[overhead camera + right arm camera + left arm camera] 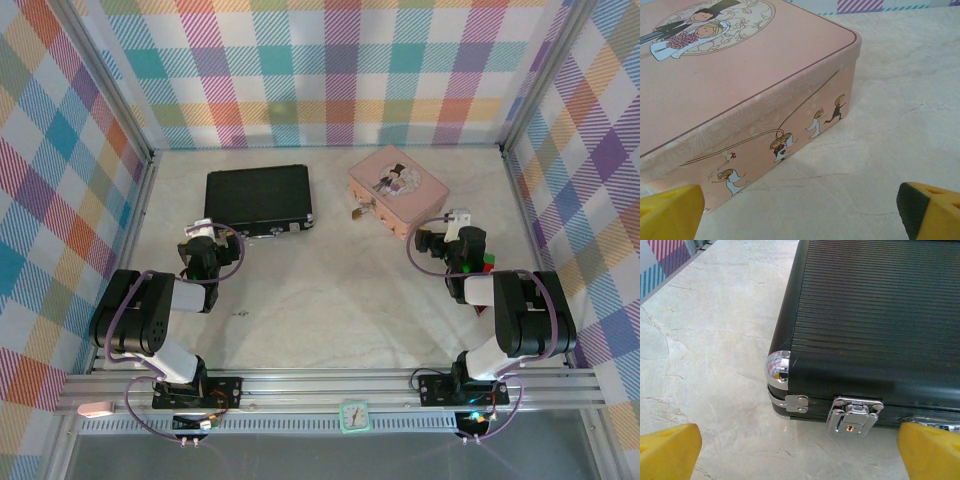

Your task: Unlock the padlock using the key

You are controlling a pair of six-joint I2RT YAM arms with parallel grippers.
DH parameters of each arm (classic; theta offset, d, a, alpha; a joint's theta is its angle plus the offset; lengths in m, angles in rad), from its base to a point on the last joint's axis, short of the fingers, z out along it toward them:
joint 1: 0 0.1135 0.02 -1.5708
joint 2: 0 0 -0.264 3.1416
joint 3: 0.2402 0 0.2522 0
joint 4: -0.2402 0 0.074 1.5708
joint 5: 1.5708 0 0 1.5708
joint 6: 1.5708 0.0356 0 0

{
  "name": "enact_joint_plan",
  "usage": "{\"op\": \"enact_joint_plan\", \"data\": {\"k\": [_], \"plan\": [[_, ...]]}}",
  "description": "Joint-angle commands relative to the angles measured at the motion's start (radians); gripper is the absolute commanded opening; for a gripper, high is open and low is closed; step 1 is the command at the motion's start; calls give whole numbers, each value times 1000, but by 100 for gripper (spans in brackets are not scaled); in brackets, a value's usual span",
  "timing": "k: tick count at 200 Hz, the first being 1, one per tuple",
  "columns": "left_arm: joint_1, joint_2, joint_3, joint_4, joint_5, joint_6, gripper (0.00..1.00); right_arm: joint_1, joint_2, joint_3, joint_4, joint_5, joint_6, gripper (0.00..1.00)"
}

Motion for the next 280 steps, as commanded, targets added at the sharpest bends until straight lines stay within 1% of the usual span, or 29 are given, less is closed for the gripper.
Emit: {"op": "enact_joint_plan", "data": {"k": [1,57,69,81,91,104,124,139,148,161,171,183,194,212,225,248,280], "plan": [[-4,1,17,24,8,9,100,2,2,1,22,-18,6,99],[-3,2,17,22,11,9,100,4,-5,2,19,-26,0,99],[-6,-2,16,27,2,10,100,14,-37,30,-56,-35,-15,99],[-7,-30,27,-24,-29,0,100,22,-81,65,-150,-25,-23,99],[-10,-52,38,-52,-25,8,100,25,-121,89,-235,-9,-22,99],[-22,-101,73,-156,-53,10,100,28,-175,119,-325,48,8,99],[-46,-194,146,-334,-132,10,100,27,-238,195,-509,135,121,99],[-49,-248,217,-470,-148,-58,100,26,-252,276,-664,137,188,99],[-49,-268,278,-602,-148,-123,100,24,-246,330,-752,129,228,99],[-54,-277,364,-761,-114,-222,100,9,-218,411,-873,94,279,99],[-62,-280,410,-841,-70,-286,100,-2,-185,489,-967,61,309,99],[-86,-291,430,-872,1,-342,99,-12,-137,588,-1073,31,356,99],[-117,-307,424,-858,58,-384,99,-17,-93,660,-1138,-7,402,99],[-185,-324,406,-824,111,-450,99,-20,-41,694,-1133,-102,469,99],[-239,-332,396,-817,118,-488,99,-20,-7,697,-1116,-140,513,99],[-333,-343,369,-803,102,-541,99,-20,58,711,-1080,-227,546,99],[-420,-318,356,-770,109,-570,99,-19,140,721,-995,-305,563,99]]}}
